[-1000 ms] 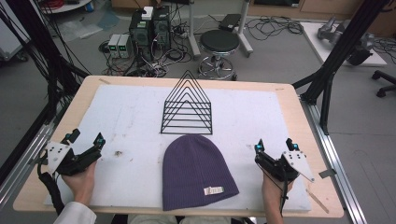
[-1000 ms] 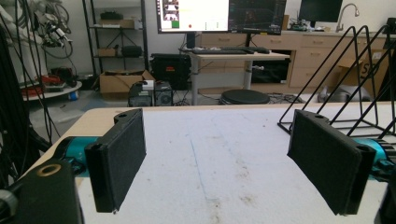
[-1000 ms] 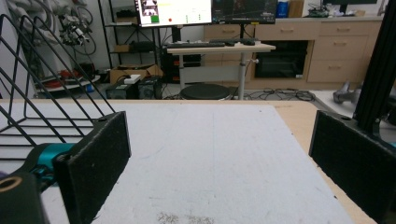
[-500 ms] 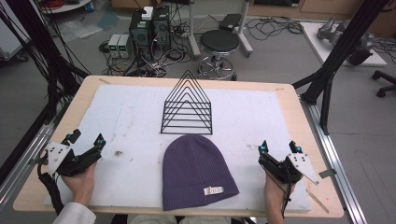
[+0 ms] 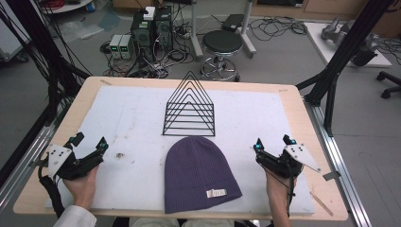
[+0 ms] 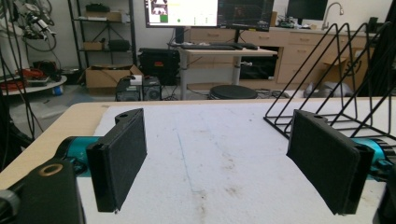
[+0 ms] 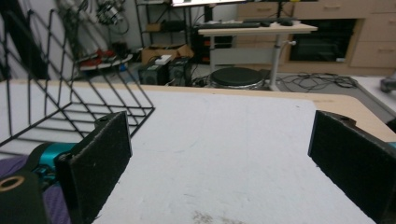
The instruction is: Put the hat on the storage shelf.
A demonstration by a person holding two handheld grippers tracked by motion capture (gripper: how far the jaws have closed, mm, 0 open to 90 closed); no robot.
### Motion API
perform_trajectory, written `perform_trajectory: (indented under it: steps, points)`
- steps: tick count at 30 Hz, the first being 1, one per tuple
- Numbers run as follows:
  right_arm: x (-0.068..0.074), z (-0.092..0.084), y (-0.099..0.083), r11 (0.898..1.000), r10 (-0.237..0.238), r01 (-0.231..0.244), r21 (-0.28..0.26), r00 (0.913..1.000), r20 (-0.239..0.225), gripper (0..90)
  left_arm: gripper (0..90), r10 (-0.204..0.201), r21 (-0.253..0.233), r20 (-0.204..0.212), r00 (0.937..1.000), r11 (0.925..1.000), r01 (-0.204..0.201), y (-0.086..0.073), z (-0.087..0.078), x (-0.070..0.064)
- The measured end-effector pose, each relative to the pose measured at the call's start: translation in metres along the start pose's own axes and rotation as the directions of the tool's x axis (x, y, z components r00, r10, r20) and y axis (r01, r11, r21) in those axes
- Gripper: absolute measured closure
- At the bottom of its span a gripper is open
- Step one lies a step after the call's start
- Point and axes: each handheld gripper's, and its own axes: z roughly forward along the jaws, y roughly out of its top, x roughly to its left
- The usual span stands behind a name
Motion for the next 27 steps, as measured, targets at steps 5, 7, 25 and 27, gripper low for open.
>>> perform_trajectory:
  steps: [5,7,25,27]
  points:
    - [0.01,0.015,0.01,0.996,-0.043,0.049,0.077,0.9952,-0.088,5.2,19.8,-0.005,0.009,0.015,0.9999,0.9999,0.005,-0.001,0.001,-0.002]
    - [0.017,0.021,0.015,0.989,-0.088,0.099,0.107,0.9907,-0.104,5.2,19.8,-0.006,0.009,0.016,0.9998,0.9999,0.006,-0.001,0.001,-0.002]
    - [0.075,0.057,0.044,0.944,-0.201,0.263,0.201,0.9379,-0.283,5.2,19.7,-0.035,0.028,0.028,0.999,0.999,0.035,-0.002,0.003,0.001]
    - [0.077,0.059,0.045,0.941,-0.201,0.268,0.207,0.934,-0.295,5.2,19.7,-0.038,0.028,0.027,0.9989,0.9989,0.037,-0.002,0.003,0.002]
